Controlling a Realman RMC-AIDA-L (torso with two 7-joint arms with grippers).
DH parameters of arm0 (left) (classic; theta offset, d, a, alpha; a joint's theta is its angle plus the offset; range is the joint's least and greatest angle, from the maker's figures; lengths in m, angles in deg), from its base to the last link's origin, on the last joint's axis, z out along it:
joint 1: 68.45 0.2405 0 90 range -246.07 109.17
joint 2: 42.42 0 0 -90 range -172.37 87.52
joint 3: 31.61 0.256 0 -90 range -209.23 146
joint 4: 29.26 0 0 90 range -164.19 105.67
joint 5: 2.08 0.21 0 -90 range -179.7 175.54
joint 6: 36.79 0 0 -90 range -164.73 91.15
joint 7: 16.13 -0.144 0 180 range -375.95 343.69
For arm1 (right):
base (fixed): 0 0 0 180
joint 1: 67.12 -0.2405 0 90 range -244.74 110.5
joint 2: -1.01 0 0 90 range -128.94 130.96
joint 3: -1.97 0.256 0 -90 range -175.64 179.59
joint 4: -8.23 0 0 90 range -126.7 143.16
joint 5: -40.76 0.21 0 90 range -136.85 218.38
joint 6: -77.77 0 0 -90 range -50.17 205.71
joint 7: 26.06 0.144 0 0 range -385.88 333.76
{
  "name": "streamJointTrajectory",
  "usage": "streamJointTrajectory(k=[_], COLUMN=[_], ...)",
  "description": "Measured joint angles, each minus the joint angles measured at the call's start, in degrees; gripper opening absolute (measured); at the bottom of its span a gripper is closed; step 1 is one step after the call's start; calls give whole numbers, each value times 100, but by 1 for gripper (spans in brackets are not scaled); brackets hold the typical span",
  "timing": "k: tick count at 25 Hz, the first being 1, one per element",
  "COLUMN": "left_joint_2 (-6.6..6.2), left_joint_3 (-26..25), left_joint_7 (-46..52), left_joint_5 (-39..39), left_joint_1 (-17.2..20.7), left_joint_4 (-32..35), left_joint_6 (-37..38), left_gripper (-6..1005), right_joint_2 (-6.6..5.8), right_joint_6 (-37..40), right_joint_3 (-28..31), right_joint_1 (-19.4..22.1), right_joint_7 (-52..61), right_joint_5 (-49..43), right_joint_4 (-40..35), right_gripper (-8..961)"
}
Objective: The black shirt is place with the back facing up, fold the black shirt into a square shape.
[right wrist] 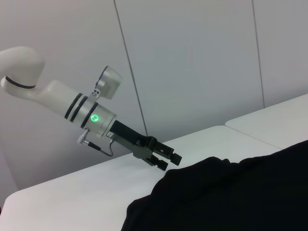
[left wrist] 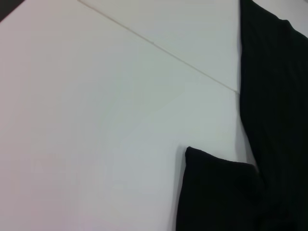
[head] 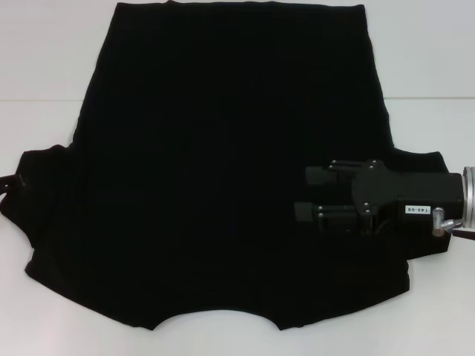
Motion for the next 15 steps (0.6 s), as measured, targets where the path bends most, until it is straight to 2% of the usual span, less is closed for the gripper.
streamJointTrajectory(k=[15], left_joint_2=[34], left_joint_3=[296], left_joint_7=[-83], left_joint_5=[11], left_joint_1=[-31], left_joint_4=[-83], left_joint_6=[-34], left_gripper=[869], right_joint_2=[-8], right_joint_6=[-3], right_joint_3=[2], right_joint_1=[0], right_joint_7=[-1], right_joint_5=[7], right_joint_4=[-20], right_gripper=[790])
